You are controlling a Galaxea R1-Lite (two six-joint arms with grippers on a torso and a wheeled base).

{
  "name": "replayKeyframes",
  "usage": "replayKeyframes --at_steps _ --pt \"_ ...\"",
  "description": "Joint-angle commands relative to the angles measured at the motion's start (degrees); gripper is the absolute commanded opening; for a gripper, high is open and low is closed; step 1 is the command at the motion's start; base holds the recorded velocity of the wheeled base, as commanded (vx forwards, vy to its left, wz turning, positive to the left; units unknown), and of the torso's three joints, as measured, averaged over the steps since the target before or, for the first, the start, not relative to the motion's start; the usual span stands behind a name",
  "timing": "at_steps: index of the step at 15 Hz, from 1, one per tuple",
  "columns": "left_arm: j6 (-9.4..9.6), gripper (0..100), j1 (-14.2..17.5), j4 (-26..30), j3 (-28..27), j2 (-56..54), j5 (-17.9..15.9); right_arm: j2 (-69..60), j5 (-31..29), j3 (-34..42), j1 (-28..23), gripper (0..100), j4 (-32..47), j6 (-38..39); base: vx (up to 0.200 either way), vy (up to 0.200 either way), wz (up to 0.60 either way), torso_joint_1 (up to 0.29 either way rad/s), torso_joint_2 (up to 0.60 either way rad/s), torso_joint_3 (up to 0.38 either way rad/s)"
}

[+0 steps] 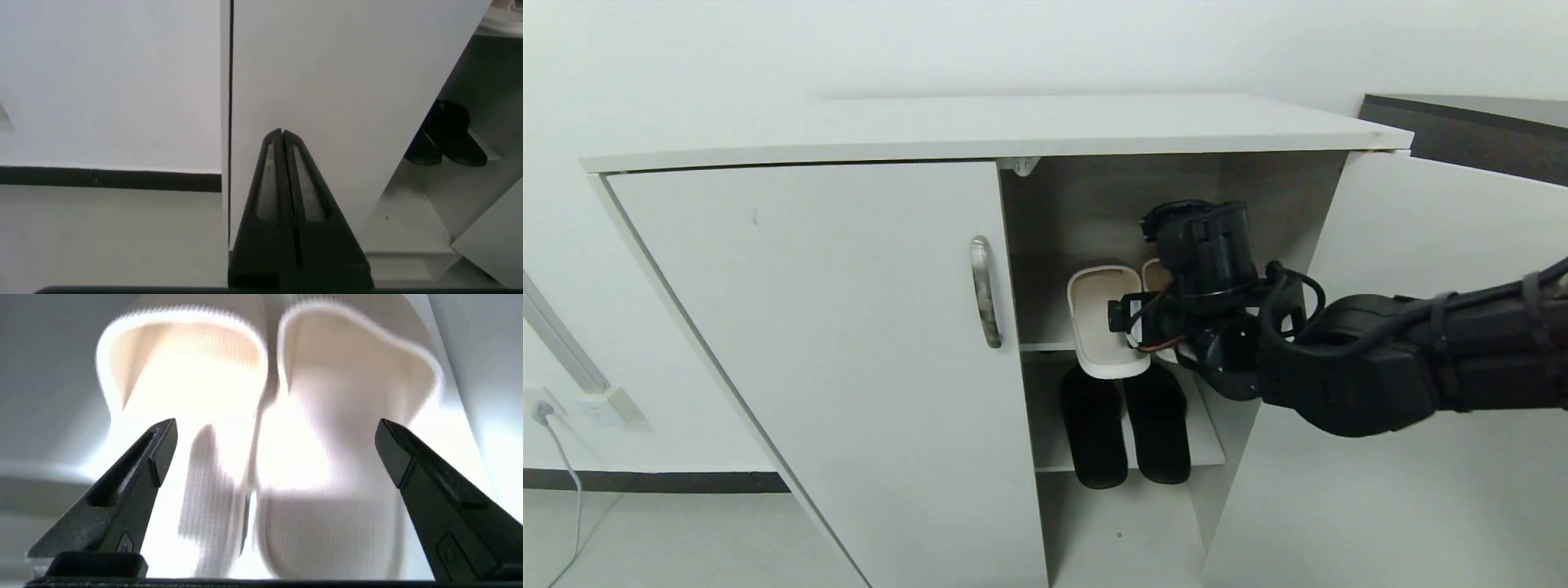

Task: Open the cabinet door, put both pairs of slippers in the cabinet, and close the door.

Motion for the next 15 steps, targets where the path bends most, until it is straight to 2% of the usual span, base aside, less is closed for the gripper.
replayKeyframes --at_steps 1,4,7,8,15 --pt "-0.02 0 0.0 0.0 0.01 -0.01 0.01 -7.45 0.39 8.42 1.93 100 -3.41 0.03 0.0 0.0 0.0 0.0 0.0 0.0" --pt "-0.02 0 0.0 0.0 0.01 -0.01 0.01 -12.29 3.11 19.15 3.95 100 -10.09 -0.32 0.0 0.0 0.0 0.0 0.0 0.0" --pt "-0.02 0 0.0 0.0 0.01 -0.01 0.01 -14.31 3.55 23.19 5.53 100 -13.17 -0.23 0.0 0.0 0.0 0.0 0.0 0.0" --pt "-0.02 0 0.0 0.0 0.01 -0.01 0.01 -14.48 3.64 24.42 6.24 0 -13.7 -0.14 0.0 0.0 0.0 0.0 0.0 0.0" --pt "-0.02 0 0.0 0.0 0.01 -0.01 0.01 -14.04 4.87 28.64 7.99 0 -16.77 -0.14 0.0 0.0 0.0 0.0 0.0 0.0"
